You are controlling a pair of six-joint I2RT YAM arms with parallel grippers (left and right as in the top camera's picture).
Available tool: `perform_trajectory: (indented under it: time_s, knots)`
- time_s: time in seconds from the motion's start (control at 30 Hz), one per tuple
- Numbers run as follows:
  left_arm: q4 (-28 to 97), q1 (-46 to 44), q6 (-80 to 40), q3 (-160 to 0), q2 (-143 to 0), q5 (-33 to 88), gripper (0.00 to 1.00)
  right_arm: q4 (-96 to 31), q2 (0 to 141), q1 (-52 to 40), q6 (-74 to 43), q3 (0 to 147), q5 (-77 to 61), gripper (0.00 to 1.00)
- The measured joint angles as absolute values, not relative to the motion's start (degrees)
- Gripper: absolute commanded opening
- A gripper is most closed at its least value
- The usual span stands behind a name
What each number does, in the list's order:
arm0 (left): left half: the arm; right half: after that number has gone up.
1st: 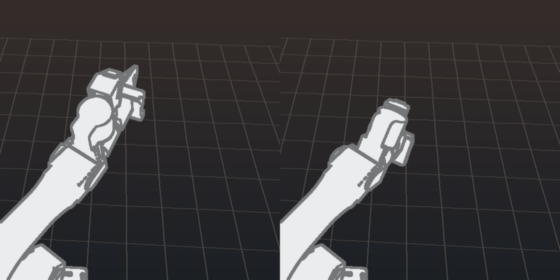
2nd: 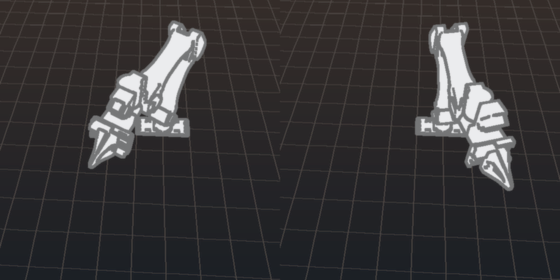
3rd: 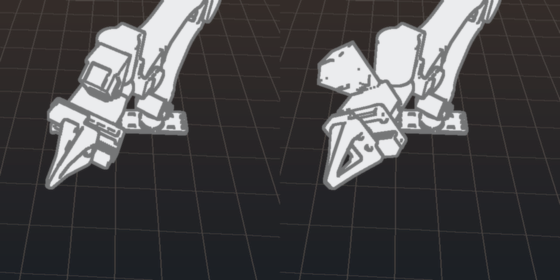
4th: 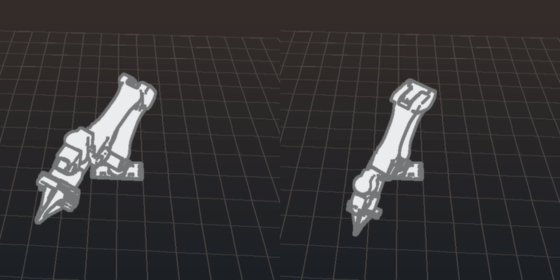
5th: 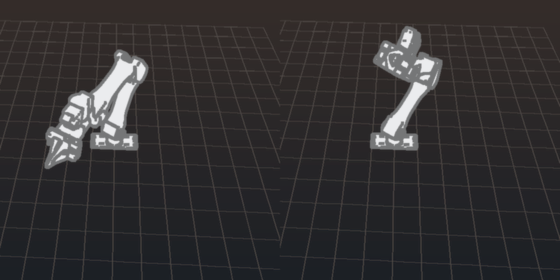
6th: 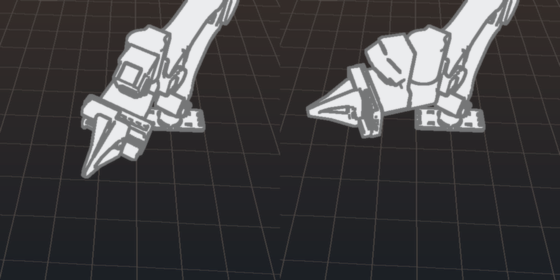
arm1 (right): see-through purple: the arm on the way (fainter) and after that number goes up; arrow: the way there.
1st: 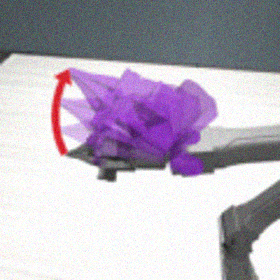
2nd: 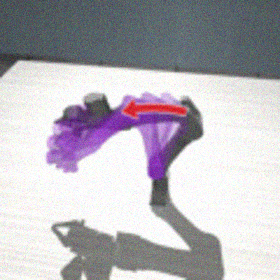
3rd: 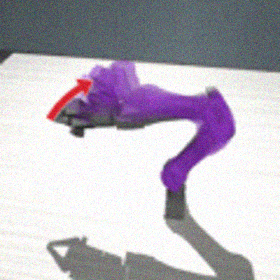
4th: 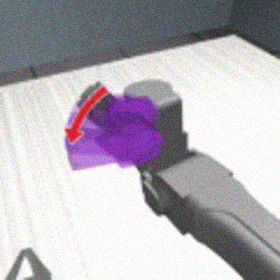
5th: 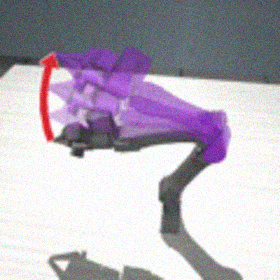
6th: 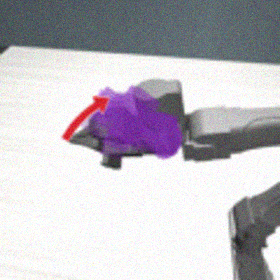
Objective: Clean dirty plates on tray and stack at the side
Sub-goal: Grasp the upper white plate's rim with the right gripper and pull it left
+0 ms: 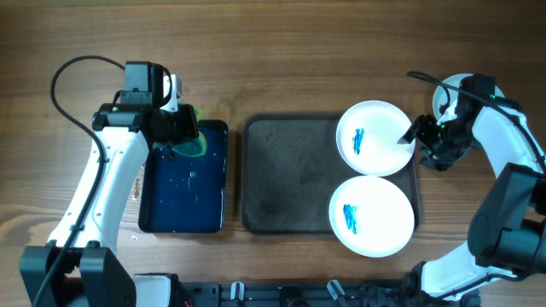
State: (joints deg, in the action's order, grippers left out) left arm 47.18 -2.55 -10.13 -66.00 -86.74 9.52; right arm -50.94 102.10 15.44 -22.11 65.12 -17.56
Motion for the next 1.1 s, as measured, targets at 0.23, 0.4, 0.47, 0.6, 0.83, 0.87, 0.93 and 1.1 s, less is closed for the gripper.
perform_trajectory:
  time_s: [0.23, 0.4, 0.47, 0.6, 0.83, 0.87, 0.93, 1.1]
  knots:
    - [47.16, -2.55, -10.13, -66.0, -86.74, 9.52, 0.04, -46.37, 102.1, 15.44, -22.9, 64.51, -17.56, 0.64]
    - [47.16, -2.55, -10.13, -66.0, -86.74, 9.52, 0.04, -41.93, 102.1, 14.5, -23.4, 62.92, -18.33, 0.61]
    - [47.16, -2.55, -10.13, -66.0, -86.74, 9.52, 0.04, -40.27, 102.1, 13.21, -23.75, 62.04, -18.7, 0.54]
    - [47.16, -2.55, -10.13, -66.0, -86.74, 9.52, 0.04, -37.78, 102.1, 10.9, -24.45, 59.83, -19.27, 0.35]
    - [47.2, -2.55, -10.13, -66.0, -86.74, 9.52, 0.04, -35.24, 102.1, 10.59, -25.71, 57.84, -19.29, 0.1]
    - [47.2, -2.55, -10.13, -66.0, -86.74, 9.52, 0.04, -34.35, 102.1, 10.59, -25.67, 57.34, -19.29, 0.05]
    - [47.2, -2.55, -10.13, -66.0, -86.74, 9.52, 0.04, -33.45, 102.1, 10.59, -25.74, 56.12, -19.29, 0.05]
    - [47.22, -2.55, -10.13, -66.0, -86.74, 9.52, 0.04, -31.79, 102.0, 10.55, -25.26, 54.61, -20.82, 0.05]
